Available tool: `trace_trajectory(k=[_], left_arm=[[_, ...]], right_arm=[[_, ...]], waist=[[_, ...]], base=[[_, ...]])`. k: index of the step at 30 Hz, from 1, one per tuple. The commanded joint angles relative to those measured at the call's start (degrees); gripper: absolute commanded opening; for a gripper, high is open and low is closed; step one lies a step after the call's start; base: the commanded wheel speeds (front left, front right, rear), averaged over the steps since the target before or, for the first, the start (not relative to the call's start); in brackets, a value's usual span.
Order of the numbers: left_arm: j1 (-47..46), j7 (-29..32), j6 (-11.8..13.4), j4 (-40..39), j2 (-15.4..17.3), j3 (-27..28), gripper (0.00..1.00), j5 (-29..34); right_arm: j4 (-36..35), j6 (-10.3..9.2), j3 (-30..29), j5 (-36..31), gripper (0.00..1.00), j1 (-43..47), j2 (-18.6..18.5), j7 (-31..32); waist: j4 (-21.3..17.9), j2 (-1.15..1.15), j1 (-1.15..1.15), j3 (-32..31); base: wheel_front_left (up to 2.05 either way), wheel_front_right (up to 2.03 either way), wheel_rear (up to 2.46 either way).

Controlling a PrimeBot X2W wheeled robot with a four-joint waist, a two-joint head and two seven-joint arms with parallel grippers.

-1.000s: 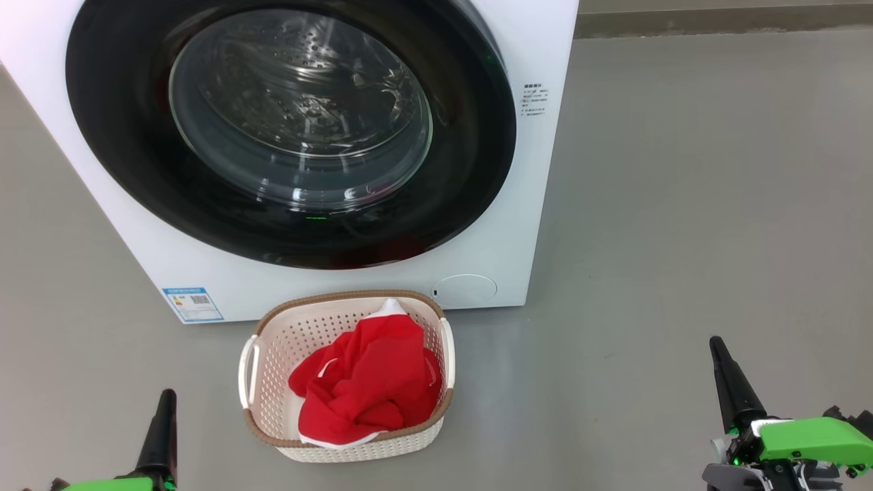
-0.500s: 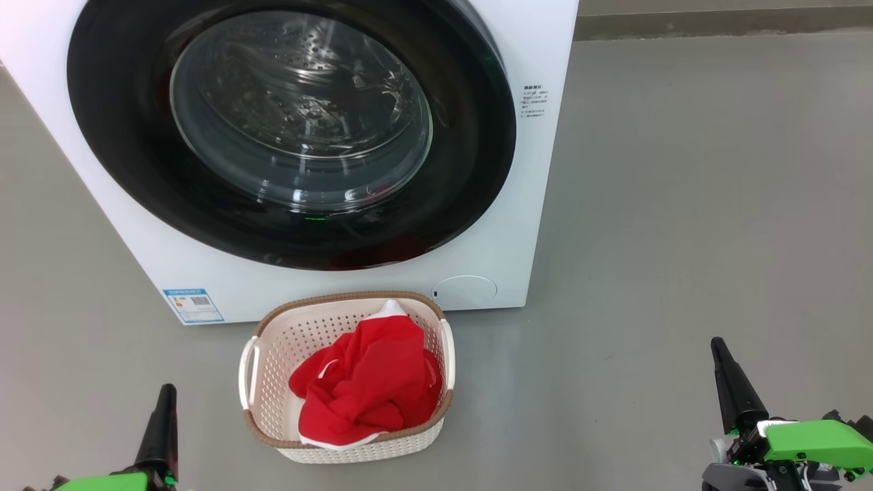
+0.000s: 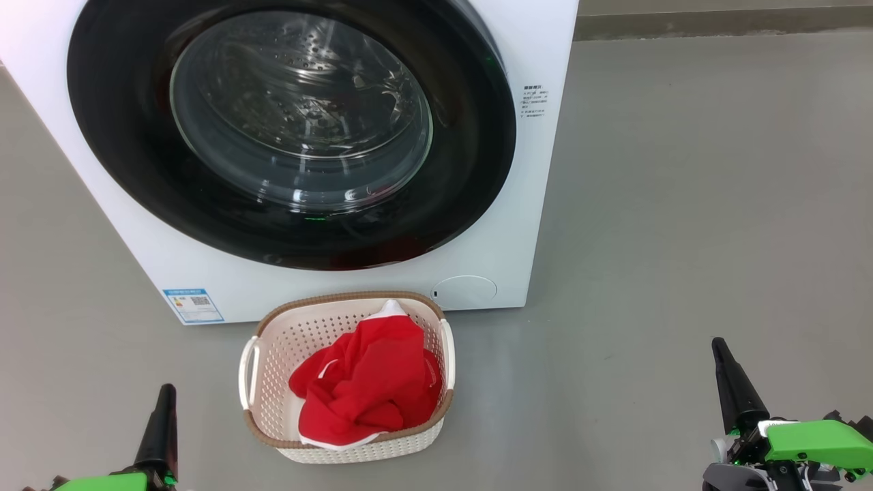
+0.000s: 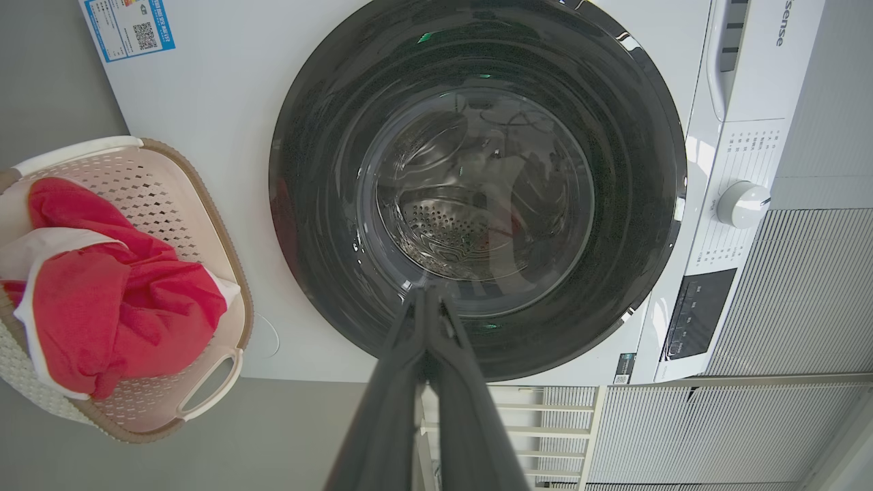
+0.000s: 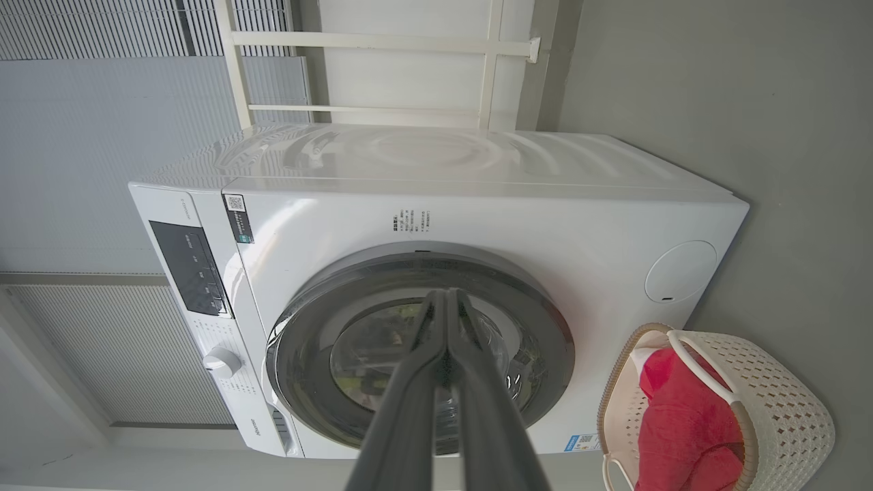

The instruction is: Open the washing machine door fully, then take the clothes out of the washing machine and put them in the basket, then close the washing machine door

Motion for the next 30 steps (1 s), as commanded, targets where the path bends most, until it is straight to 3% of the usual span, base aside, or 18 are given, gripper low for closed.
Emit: trace_trajectory(k=[1,30], left_arm=[[-2.19,0.37,-0.6,-1.13,0.83,1.94,0.0,-0.18],[-2.2,0.42,-0.6,-1.14,0.79,1.99,0.0,-0.14]], right_arm=[[-1.73,0.09,1.19,0.35,0.0,-0.58,-0.04,0.24],[-1.73,0.09,1.04,0.23,0.0,-0.59,0.06,0.36]], waist=[[0.0,0.0,0.0,0.0],[0.0,0.0,0.0,0.0]], base=[[0.0,0.0,0.0],[0.0,0.0,0.0]])
